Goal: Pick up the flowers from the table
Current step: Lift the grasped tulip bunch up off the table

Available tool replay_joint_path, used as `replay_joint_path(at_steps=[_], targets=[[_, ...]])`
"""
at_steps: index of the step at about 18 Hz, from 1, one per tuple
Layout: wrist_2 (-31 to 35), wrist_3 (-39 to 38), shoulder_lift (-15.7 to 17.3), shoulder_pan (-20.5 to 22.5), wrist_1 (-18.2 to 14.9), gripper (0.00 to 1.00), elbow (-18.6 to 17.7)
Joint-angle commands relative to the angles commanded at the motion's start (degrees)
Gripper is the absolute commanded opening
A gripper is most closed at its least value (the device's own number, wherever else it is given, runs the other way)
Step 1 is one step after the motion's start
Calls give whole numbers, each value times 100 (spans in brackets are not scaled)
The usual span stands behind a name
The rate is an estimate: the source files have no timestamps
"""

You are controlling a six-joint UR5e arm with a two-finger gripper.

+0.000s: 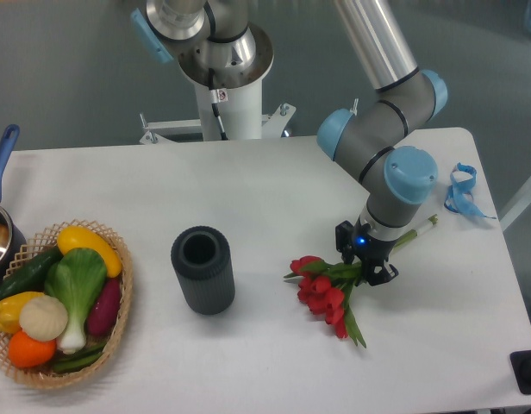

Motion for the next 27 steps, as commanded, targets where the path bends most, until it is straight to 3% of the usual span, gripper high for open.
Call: replay_joint_path(at_steps=[6,10,17,23,27], targets=[[-341,-17,333,202,-88,29,281],[-1386,-754,895,396,-79,30,343],[-3223,-2389,1581,387,-35,31,519],[-4542,-2751,1802,554,-27,31,484],[-4746,-2768,1811,571,-27,31,475]])
